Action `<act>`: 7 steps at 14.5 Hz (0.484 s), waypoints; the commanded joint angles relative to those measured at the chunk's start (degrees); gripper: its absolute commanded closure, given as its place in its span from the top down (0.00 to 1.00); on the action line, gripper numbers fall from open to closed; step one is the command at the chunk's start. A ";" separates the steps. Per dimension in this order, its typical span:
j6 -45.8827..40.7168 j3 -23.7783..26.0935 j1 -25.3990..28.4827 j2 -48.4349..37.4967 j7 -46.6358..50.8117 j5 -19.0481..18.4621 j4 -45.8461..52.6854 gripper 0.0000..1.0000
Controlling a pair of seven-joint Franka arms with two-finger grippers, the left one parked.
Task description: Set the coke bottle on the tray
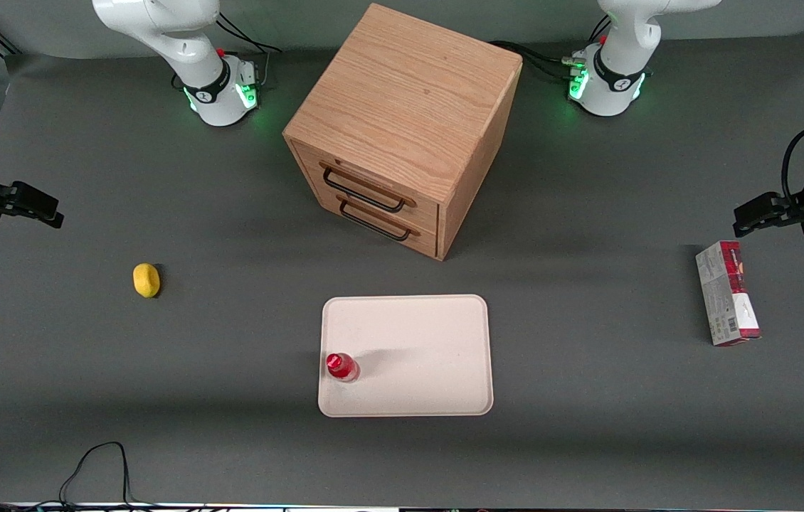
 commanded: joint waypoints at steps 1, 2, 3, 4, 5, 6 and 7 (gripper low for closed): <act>-0.03 -0.56 0.33 -0.79 -1.28 1.03 -0.50 1.00; -0.21 -0.56 0.33 -0.88 -1.28 1.03 -0.50 1.00; -0.47 -0.48 0.33 -0.88 -1.28 1.03 -0.41 1.00; -0.48 -0.48 0.33 -0.88 -1.36 0.95 -0.32 1.00; -0.56 -0.48 0.42 -0.88 -1.28 0.95 -0.15 1.00; -0.56 -0.56 0.42 -0.79 -1.28 0.86 -0.15 1.00; -0.56 -0.56 0.68 -0.79 -1.28 0.86 -0.15 1.00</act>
